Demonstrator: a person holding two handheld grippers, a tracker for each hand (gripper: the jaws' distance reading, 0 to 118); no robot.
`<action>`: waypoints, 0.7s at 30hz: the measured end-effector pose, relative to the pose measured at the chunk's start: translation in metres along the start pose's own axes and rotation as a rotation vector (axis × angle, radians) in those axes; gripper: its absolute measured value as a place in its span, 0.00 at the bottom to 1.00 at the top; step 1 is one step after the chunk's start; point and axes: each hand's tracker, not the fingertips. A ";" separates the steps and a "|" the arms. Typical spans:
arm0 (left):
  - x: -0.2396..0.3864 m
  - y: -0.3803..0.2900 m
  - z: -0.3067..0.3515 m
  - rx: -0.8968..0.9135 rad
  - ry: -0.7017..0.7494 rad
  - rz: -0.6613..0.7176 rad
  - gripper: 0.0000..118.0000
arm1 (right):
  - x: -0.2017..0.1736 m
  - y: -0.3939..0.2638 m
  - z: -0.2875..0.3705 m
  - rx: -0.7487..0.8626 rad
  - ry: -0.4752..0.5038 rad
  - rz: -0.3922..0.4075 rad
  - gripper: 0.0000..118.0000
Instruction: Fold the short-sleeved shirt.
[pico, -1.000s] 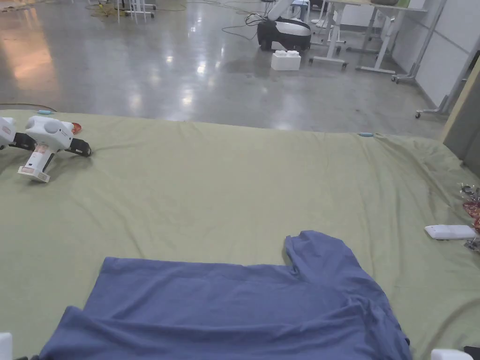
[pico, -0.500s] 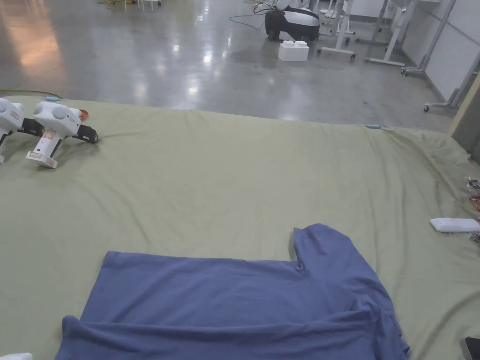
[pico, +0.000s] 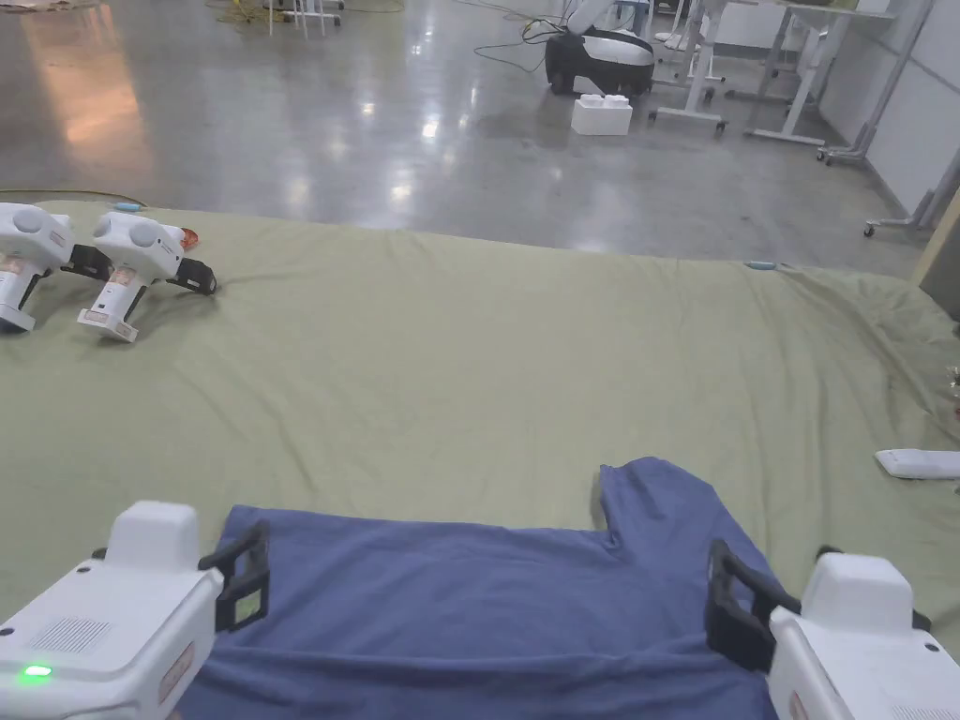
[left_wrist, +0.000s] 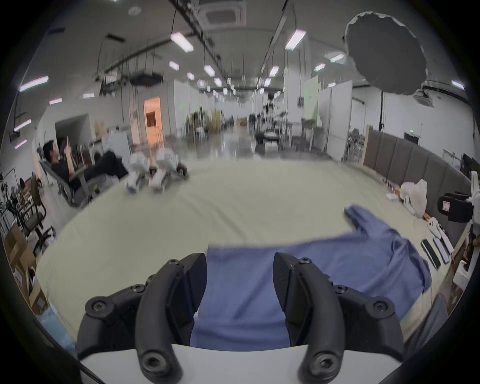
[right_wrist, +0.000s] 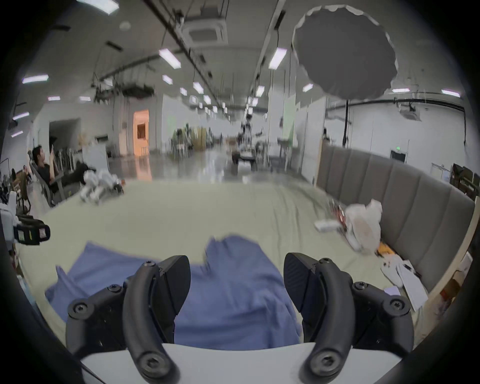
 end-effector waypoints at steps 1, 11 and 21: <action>0.007 0.008 0.001 0.048 0.012 -0.010 0.47 | -0.007 0.006 -0.004 0.038 -0.007 -0.005 0.66; 0.022 0.025 0.006 0.283 0.075 0.001 0.00 | -0.045 0.025 -0.020 0.215 -0.017 0.007 0.02; -0.006 -0.008 -0.020 0.160 0.081 0.050 0.00 | -0.047 0.018 -0.032 0.197 -0.012 0.021 0.00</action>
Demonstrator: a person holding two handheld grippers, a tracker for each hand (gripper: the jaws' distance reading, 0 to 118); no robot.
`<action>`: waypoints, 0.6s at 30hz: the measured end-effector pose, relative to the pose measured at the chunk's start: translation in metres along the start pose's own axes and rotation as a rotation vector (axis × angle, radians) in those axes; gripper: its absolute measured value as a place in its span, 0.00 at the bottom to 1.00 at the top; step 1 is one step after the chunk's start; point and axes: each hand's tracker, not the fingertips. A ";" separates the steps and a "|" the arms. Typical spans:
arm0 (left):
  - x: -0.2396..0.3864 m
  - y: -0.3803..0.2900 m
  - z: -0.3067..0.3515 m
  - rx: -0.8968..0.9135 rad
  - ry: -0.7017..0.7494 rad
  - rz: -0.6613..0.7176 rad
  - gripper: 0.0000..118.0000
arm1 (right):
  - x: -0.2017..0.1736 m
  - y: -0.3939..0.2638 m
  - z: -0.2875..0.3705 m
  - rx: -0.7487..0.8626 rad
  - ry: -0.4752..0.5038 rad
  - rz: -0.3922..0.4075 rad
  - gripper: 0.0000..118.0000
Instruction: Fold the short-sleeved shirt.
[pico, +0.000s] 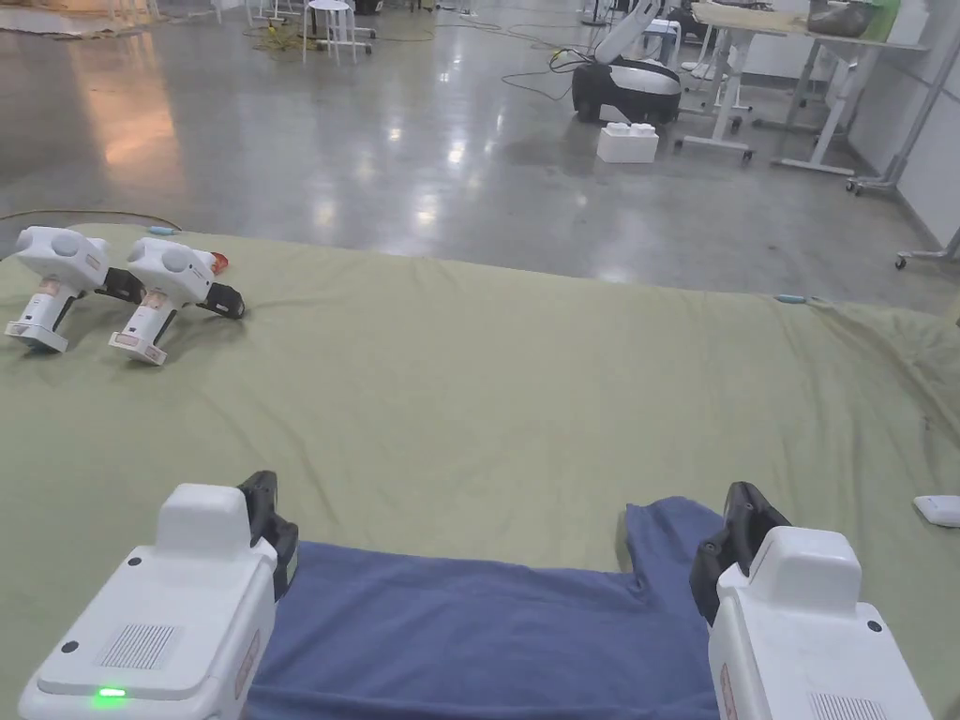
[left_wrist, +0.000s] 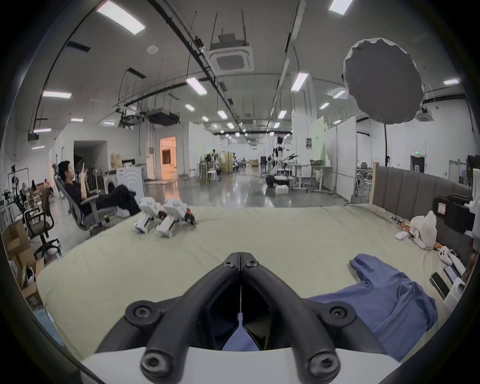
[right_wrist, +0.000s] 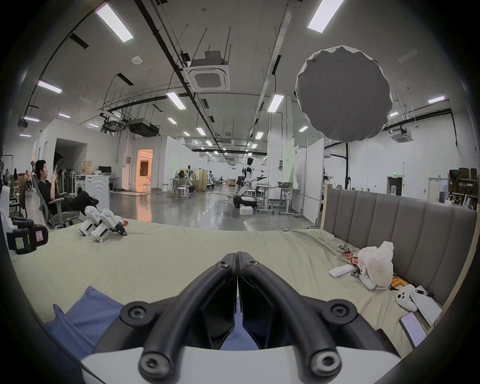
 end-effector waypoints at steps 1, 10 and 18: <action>-0.006 -0.004 -0.011 -0.049 -0.006 0.019 0.00 | 0.001 -0.002 -0.003 -0.010 0.002 0.001 0.00; -0.068 -0.036 -0.123 -0.417 -0.049 0.148 0.00 | 0.006 -0.018 -0.028 -0.123 0.016 0.006 0.00; -0.068 -0.045 -0.192 -0.691 -0.025 0.057 0.47 | 0.020 -0.032 -0.037 -0.191 -0.006 0.032 0.00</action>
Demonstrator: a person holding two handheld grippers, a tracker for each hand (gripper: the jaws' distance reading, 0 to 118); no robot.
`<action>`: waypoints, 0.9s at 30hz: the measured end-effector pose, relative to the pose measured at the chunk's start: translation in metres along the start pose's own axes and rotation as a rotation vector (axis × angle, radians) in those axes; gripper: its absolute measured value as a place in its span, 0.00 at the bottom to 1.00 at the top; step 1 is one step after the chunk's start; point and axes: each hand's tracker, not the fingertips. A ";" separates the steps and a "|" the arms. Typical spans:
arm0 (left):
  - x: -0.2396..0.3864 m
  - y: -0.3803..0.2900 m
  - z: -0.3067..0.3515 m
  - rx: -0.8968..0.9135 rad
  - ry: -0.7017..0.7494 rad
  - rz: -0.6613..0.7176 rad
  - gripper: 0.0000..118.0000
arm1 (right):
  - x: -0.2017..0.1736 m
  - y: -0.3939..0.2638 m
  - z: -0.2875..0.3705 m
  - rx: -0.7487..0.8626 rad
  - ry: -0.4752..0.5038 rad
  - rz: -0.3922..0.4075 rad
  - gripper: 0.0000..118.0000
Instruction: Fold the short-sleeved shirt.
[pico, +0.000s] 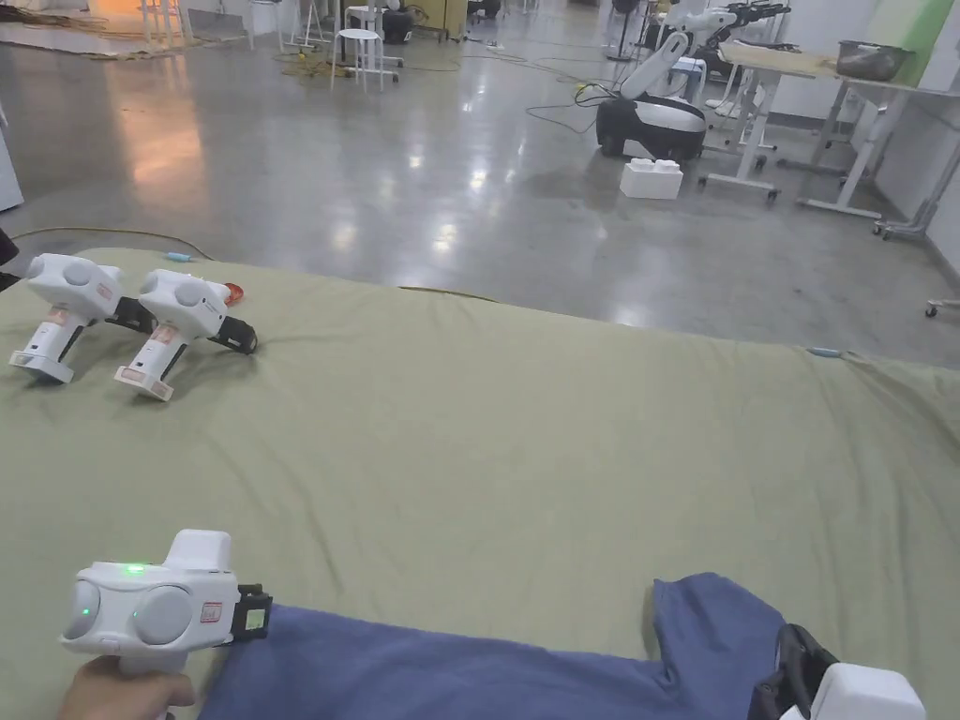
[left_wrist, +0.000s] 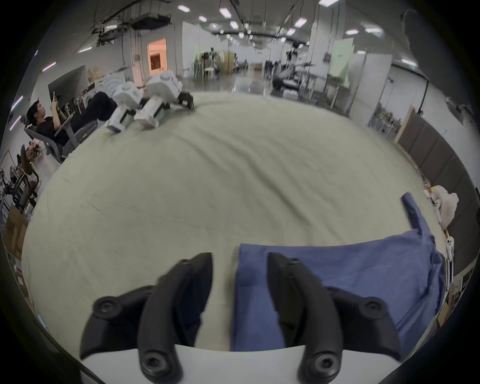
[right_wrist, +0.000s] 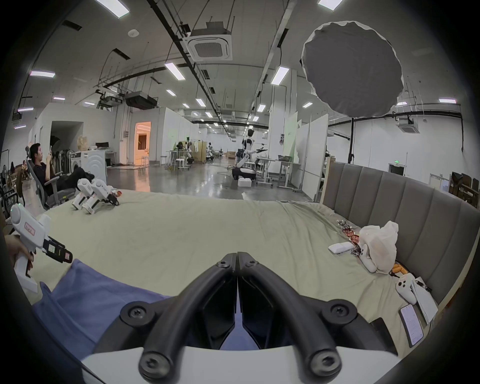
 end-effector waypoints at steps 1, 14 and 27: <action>-0.001 0.002 -0.006 -0.005 -0.003 0.011 0.55 | 0.002 -0.002 -0.001 -0.009 -0.004 0.003 0.00; 0.034 0.004 -0.009 -0.055 0.010 -0.062 0.31 | 0.027 -0.028 -0.012 -0.136 -0.054 0.000 0.00; 0.022 0.001 0.030 0.081 -0.100 -0.047 0.01 | 0.091 -0.020 -0.104 -0.427 -0.037 -0.102 0.24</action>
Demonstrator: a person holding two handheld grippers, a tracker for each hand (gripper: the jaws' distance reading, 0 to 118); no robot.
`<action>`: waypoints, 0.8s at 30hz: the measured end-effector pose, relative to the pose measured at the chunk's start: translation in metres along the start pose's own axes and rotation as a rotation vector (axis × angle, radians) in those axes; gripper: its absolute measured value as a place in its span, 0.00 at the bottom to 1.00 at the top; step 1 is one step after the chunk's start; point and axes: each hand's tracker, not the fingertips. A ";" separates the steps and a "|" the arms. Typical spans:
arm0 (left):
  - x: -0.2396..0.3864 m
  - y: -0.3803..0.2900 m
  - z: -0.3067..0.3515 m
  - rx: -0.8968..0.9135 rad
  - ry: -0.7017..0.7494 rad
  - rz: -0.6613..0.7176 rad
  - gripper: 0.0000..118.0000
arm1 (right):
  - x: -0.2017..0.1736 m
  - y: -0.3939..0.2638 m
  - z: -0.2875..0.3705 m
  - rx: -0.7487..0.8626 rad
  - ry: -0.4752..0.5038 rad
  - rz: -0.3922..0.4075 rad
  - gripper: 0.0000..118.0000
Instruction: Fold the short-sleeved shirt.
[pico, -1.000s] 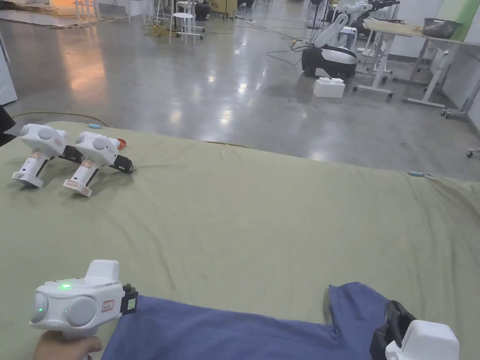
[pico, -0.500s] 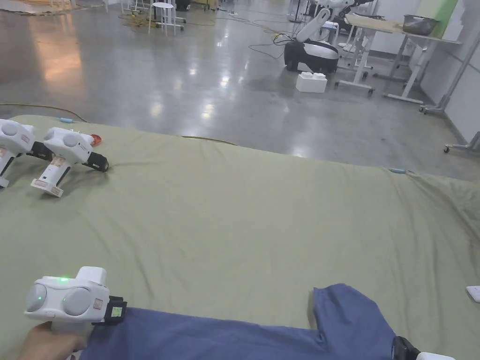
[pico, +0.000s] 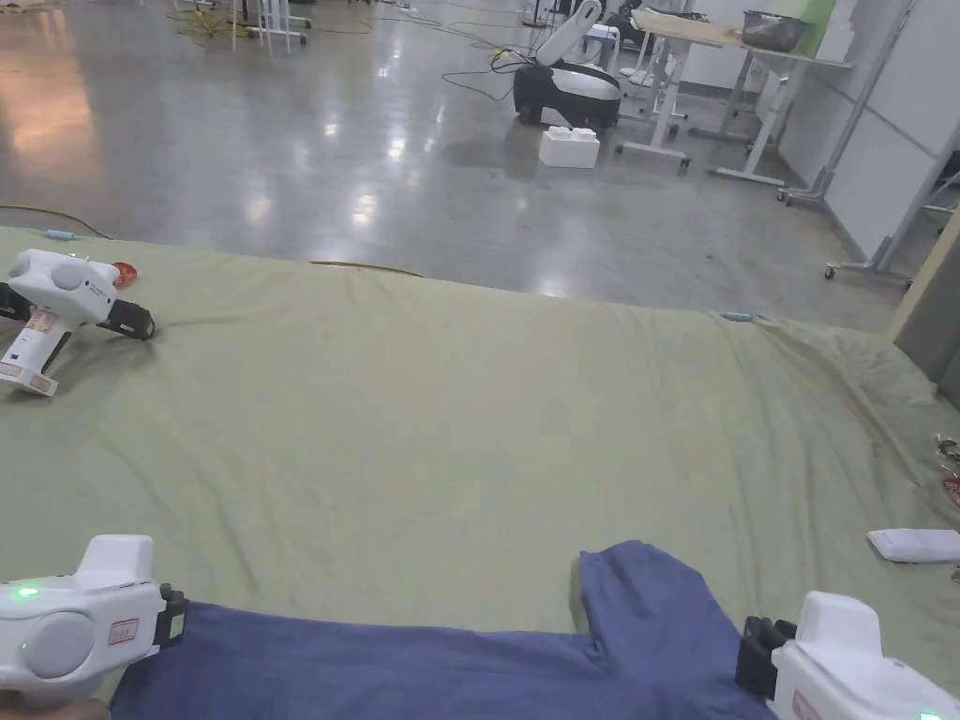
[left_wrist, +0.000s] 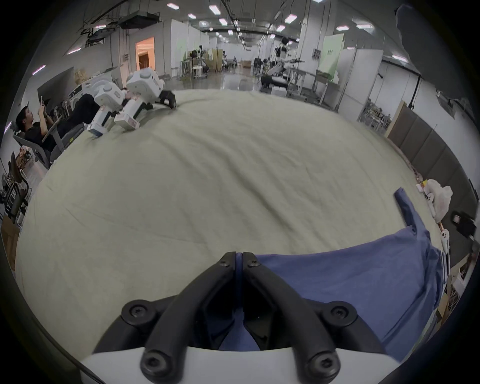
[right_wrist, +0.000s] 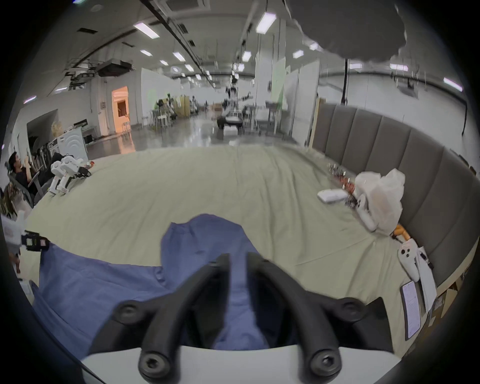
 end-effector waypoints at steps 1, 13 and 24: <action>0.000 0.000 0.006 0.004 0.002 -0.001 0.01 | 0.005 0.006 -0.014 -0.049 0.006 0.005 0.37; 0.005 -0.007 0.041 0.102 -0.003 0.012 0.01 | 0.028 0.021 -0.136 -0.377 0.046 0.029 0.61; 0.003 -0.015 0.030 0.080 0.021 0.018 0.01 | 0.025 0.016 -0.144 -0.395 0.084 0.074 0.01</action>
